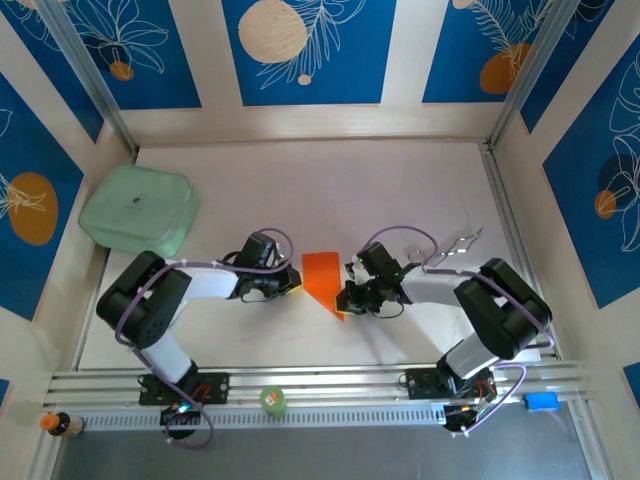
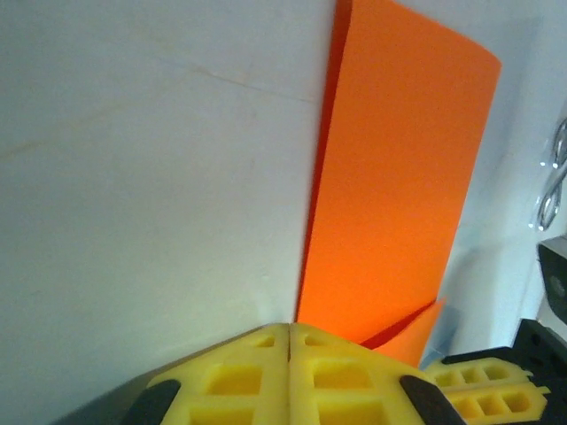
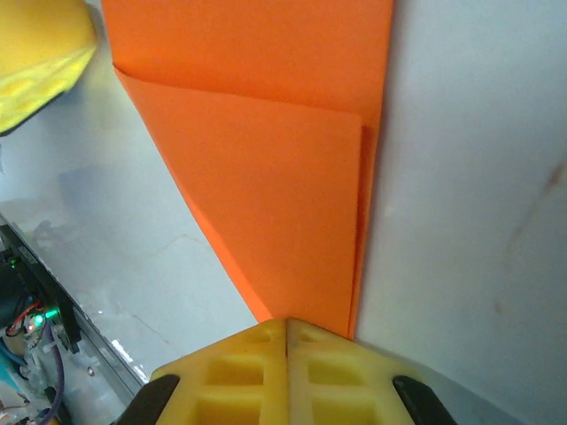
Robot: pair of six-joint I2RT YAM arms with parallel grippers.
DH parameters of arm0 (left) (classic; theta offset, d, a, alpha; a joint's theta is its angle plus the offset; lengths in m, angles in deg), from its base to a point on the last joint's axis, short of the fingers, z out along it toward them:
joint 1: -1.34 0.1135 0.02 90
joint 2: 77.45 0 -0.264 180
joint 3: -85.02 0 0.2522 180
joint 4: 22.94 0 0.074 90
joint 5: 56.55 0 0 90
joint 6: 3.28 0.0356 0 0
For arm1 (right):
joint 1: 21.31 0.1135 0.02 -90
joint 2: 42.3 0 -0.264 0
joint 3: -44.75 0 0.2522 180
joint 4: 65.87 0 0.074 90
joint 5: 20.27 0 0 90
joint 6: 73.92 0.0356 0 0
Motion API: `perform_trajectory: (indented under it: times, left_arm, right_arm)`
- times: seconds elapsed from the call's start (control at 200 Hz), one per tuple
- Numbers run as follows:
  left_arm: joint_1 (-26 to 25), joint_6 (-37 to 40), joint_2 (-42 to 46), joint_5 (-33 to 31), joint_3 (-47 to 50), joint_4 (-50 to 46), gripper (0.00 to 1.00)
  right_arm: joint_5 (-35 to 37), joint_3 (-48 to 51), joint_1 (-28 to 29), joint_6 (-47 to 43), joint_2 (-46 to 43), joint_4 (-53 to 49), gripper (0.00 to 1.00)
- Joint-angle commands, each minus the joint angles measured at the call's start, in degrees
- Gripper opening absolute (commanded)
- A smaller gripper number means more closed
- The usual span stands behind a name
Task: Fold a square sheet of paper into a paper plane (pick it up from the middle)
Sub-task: Third fold the triangle at the center of the table.
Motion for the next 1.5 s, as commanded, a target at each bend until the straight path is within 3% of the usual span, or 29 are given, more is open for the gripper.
perform_trajectory:
  times: [0.0,0.15,0.325,0.495,0.92,1.3,1.495]
  left_arm:
    - [0.4,2.0,3.8,-2.9,0.9,-4.5,0.08]
    - [0.4,2.4,6.3,-3.4,1.1,-5.1,0.10]
    - [0.5,2.3,6.7,-2.4,1.3,-3.8,0.14]
    - [0.5,1.9,6.1,-1.6,1.7,-1.9,0.18]
    - [0.6,1.2,5.1,0.1,2.2,1.5,0.22]
    - [0.7,0.7,7.0,-1.3,3.0,0.8,0.22]
    - [0.7,1.0,11.0,-3.5,4.1,-2.2,0.22]
  right_arm:
    - [1.9,-2.0,-0.2,-2.1,-4.1,-5.4,0.06]
    - [5.9,-4.1,-1.5,-3.5,-7.5,-8.8,0.15]
    - [5.7,-4.7,-3.2,-3.8,-7.1,-8.1,0.29]
    - [3.5,-5.8,-3.3,-2.8,-3.7,-6.1,0.32]
    - [2.1,-7.4,-3.6,-3.4,1.1,-4.7,0.27]
    - [-0.7,-7.6,-4.5,-6.1,2.5,-2.2,0.09]
    - [-3.7,-10.2,-4.8,-9.8,5.2,-2.0,0.06]
